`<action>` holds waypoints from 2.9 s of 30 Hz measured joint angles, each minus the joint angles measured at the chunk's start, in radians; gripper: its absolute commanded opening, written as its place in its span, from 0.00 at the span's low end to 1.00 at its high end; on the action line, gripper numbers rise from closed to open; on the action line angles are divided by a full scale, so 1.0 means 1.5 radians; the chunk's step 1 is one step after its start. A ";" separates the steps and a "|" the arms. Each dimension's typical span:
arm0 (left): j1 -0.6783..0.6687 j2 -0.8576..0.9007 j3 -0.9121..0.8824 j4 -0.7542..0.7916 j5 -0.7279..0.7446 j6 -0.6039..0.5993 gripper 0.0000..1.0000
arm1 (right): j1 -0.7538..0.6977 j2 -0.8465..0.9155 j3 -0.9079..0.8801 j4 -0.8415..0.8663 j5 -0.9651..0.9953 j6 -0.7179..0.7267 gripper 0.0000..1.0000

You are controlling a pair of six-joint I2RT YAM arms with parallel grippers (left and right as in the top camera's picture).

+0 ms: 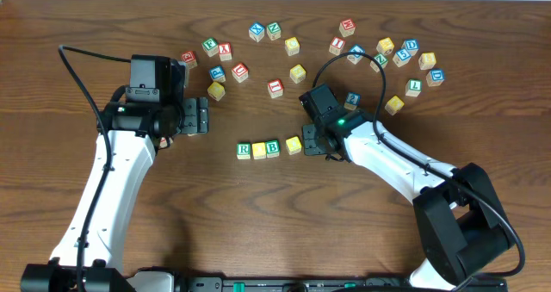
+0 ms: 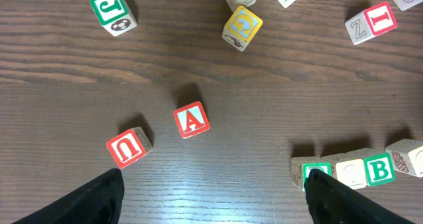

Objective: Spell out ROBOT
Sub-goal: 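Lower the blue T block onto the table right of the O block, then hold the blue T block in place beside the O block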

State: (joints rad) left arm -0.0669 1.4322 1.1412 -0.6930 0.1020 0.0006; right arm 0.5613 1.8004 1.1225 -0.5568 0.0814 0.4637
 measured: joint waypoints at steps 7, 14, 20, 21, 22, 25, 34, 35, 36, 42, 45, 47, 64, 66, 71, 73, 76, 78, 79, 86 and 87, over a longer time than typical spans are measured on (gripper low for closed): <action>0.000 0.000 0.000 0.000 0.000 0.000 0.86 | 0.000 0.000 -0.007 0.019 0.000 0.000 0.19; 0.000 0.000 0.000 0.000 0.000 0.000 0.86 | 0.015 0.000 -0.018 0.036 0.000 0.002 0.19; 0.000 0.000 0.000 0.000 0.000 0.000 0.86 | 0.030 0.000 -0.020 0.051 0.001 0.006 0.19; 0.000 0.000 0.000 0.000 0.000 0.000 0.86 | 0.030 0.000 -0.020 0.053 0.001 0.007 0.19; 0.000 0.000 0.000 0.000 0.000 0.000 0.86 | 0.030 0.000 -0.020 0.053 0.001 0.009 0.19; 0.000 0.000 0.000 0.000 0.000 0.000 0.86 | 0.030 0.000 -0.021 0.053 0.003 0.013 0.19; 0.000 0.000 0.000 0.000 0.000 0.000 0.86 | 0.030 0.005 -0.021 0.061 0.003 0.019 0.19; 0.000 0.000 0.000 0.000 0.000 0.000 0.86 | 0.030 0.007 -0.021 0.061 0.003 0.020 0.19; 0.000 0.000 0.000 0.000 0.000 0.000 0.86 | 0.030 0.010 -0.021 0.061 0.003 0.020 0.19; 0.000 0.000 0.000 0.000 0.000 0.000 0.86 | 0.030 0.014 -0.021 0.062 0.003 0.020 0.19; 0.000 0.000 0.000 0.000 0.000 0.000 0.86 | 0.030 0.014 -0.021 0.063 0.003 0.020 0.19; 0.000 0.000 0.000 0.000 0.000 0.000 0.86 | 0.030 0.014 -0.021 0.063 0.003 0.021 0.19; 0.000 0.000 0.000 0.000 0.000 0.000 0.86 | 0.047 0.017 -0.021 0.073 0.003 0.030 0.19; 0.000 0.000 0.000 0.000 0.000 0.000 0.86 | 0.051 0.017 -0.021 0.073 0.003 0.030 0.19; 0.000 0.000 0.000 0.000 0.000 0.000 0.86 | 0.054 0.017 -0.021 0.075 0.003 0.032 0.19; 0.000 0.000 0.000 0.000 0.000 0.000 0.86 | 0.054 0.017 -0.021 0.075 0.003 0.032 0.19; 0.000 0.000 0.000 0.000 0.000 0.000 0.86 | 0.054 0.017 -0.021 0.075 0.003 0.033 0.19; 0.000 0.000 0.000 0.000 0.000 0.000 0.86 | 0.054 0.017 -0.021 0.075 0.003 0.033 0.20; 0.000 0.000 0.000 0.000 0.000 0.000 0.86 | 0.055 0.017 -0.021 0.075 0.003 0.033 0.20; 0.000 0.000 0.000 0.000 0.000 0.000 0.86 | 0.057 0.017 -0.021 0.075 0.003 0.035 0.20; 0.000 0.000 0.000 0.000 0.000 0.000 0.86 | 0.057 0.017 -0.021 0.075 0.003 0.035 0.19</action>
State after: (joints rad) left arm -0.0669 1.4322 1.1412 -0.6930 0.1020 0.0006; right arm 0.6476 1.8259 1.0908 -0.4446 0.0860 0.5159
